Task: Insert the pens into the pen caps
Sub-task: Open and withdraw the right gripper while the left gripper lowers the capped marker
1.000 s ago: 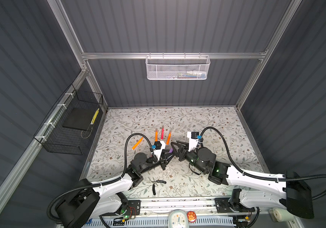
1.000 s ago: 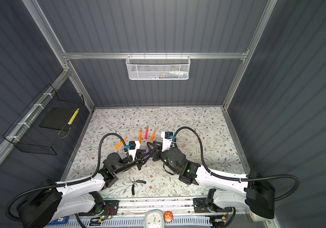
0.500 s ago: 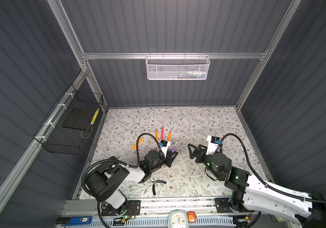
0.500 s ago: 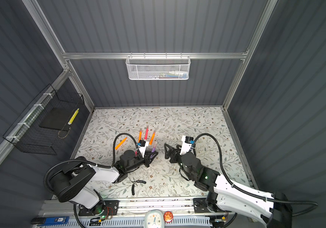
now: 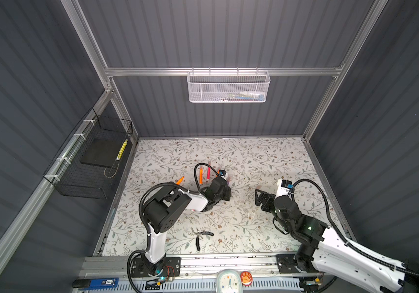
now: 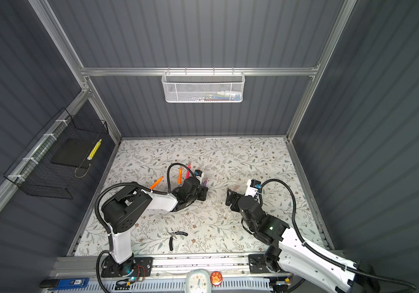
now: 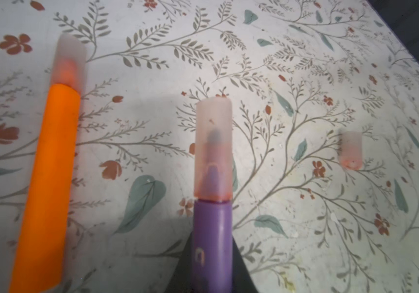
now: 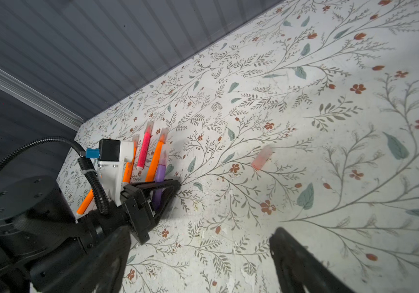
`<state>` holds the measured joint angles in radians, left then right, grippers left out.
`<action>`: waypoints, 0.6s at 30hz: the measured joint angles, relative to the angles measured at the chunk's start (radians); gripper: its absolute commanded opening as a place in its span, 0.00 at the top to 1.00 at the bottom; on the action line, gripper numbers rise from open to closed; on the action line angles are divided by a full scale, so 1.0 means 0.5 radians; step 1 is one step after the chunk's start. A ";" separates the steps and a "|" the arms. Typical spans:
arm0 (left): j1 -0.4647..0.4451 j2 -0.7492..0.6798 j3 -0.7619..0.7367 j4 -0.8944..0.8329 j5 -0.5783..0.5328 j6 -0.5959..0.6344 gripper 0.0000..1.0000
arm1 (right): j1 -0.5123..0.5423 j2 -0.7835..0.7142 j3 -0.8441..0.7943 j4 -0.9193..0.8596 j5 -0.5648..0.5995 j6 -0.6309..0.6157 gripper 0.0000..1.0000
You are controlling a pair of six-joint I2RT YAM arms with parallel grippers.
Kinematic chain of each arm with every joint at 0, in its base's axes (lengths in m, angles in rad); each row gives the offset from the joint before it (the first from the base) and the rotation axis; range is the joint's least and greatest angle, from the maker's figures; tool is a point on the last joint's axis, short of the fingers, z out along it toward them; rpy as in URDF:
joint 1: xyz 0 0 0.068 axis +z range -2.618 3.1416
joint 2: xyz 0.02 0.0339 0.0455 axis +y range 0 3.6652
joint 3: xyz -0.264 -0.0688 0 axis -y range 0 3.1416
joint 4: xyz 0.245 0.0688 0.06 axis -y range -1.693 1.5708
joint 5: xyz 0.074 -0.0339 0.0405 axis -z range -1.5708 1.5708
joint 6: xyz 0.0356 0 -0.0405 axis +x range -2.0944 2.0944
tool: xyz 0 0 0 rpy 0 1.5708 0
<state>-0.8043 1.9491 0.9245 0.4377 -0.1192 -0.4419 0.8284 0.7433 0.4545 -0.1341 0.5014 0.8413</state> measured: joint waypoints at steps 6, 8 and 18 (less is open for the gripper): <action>0.000 0.040 0.114 -0.151 -0.163 0.030 1.00 | -0.031 0.108 -0.001 0.026 -0.072 0.023 0.12; -0.004 0.058 0.145 -0.175 -0.212 0.041 1.00 | -0.037 0.149 -0.001 0.041 -0.095 0.027 0.13; -0.013 0.165 0.272 -0.192 -0.395 0.130 0.80 | -0.047 0.334 -0.001 0.132 -0.190 0.047 0.13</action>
<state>-0.8108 2.0315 1.0603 0.3420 -0.3168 -0.3771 0.8047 0.9104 0.4541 -0.0681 0.4065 0.8646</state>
